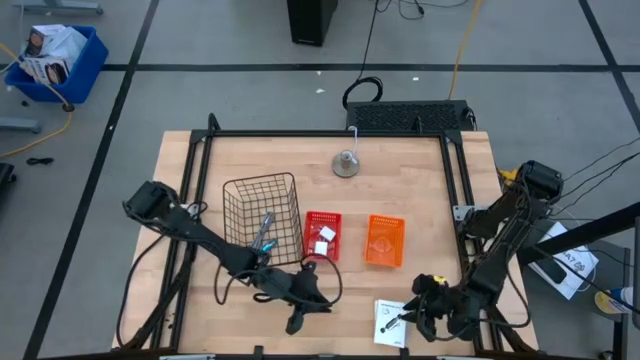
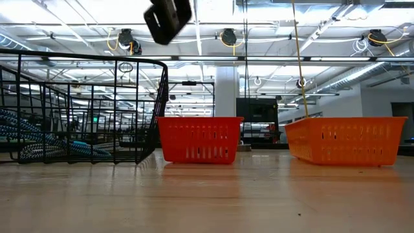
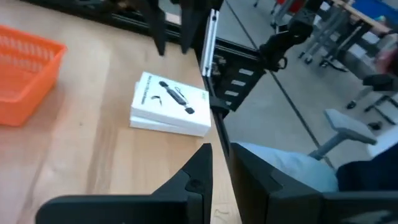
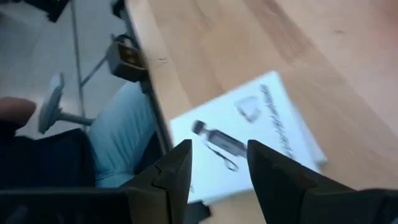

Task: Pick and place items into bin
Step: Put the white card reader box into the orange basket

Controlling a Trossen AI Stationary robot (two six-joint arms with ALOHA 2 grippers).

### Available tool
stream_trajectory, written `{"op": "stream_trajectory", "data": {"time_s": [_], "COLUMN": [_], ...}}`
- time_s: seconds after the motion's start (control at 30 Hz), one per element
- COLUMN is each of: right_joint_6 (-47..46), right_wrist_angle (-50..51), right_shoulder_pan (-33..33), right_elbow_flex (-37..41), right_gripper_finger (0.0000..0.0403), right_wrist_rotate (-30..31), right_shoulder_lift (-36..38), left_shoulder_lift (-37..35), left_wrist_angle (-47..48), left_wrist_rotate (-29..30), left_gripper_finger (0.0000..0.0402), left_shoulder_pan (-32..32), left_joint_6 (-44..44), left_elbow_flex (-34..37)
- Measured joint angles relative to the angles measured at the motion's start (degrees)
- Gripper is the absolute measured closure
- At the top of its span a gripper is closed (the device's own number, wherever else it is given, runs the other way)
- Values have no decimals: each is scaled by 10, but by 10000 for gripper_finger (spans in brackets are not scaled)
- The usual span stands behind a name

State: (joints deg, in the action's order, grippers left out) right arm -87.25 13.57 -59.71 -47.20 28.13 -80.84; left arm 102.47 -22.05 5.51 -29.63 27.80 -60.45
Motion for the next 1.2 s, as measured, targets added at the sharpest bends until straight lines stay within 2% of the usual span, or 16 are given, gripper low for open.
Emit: {"op": "stream_trajectory", "data": {"time_s": [0.1,0.27,0.47,0.57,0.73,0.83,0.93,1.2], "right_joint_6": [-44,-146,-206,-230,-233,-233,-234,-185], "right_wrist_angle": [30,88,94,80,-3,-39,-72,-288], "right_shoulder_pan": [-15,-33,-38,-38,-38,-38,-38,-47], "right_elbow_flex": [0,0,5,24,65,87,113,205], "right_gripper_finger": [255,255,255,255,255,255,254,242], "right_wrist_rotate": [16,3,0,-24,-27,-24,-21,52], "right_shoulder_lift": [2,1,-12,-19,-27,-27,-27,-27], "left_shoulder_lift": [15,32,31,31,31,31,31,31], "left_wrist_angle": [-14,-33,-37,-31,-37,-21,-11,-17], "left_wrist_rotate": [-5,-8,-20,-31,-38,-57,-52,-50], "left_gripper_finger": [344,344,344,344,344,344,344,344], "left_shoulder_pan": [6,13,15,18,20,24,26,25], "left_joint_6": [21,23,28,43,28,44,52,42], "left_elbow_flex": [0,0,0,0,0,0,0,0]}}
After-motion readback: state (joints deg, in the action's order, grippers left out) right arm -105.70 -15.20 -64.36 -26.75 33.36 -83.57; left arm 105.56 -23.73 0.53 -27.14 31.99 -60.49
